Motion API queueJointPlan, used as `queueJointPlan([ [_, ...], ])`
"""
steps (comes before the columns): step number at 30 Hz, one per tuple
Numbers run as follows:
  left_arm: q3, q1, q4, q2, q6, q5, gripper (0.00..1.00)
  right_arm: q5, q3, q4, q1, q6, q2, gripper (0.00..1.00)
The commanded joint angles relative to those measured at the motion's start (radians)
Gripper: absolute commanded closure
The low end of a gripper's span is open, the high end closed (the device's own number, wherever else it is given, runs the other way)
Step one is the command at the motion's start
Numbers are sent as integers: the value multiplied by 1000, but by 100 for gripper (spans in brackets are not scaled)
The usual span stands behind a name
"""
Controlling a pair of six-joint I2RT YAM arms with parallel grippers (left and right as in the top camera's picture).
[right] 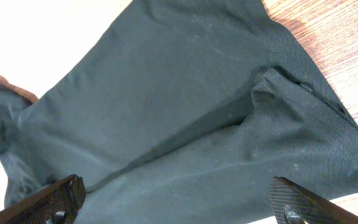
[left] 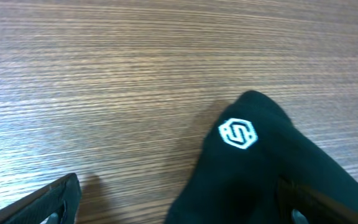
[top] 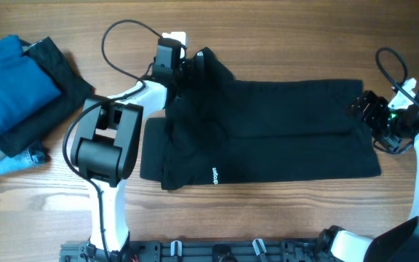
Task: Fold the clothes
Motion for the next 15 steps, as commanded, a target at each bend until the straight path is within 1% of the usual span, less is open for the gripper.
queueJointPlan([
  [1,-5,-31,6,31,31,-11,0,-16,10,3,3,-18,-6,0],
  [7,-5,-56,10,76,30,1,0,-16,10,-1,3,-18,-6,0],
  [8,-5,-58,3,78,31,0,3,-16,10,-1,3,-18,-6,1],
  [11,-5,-58,7,74,31,1,18,-16,10,0,3,-18,-6,0],
  [12,-5,-57,11,69,31,0,28,-16,10,3,3,-18,-6,1],
  [13,-5,-55,11,66,31,0,36,-16,10,8,3,-18,-6,1],
  [14,-5,-53,11,60,31,1,45,-16,10,13,3,-18,-6,1],
  [15,-5,-52,11,53,31,1,60,-16,10,21,3,-18,-6,1],
])
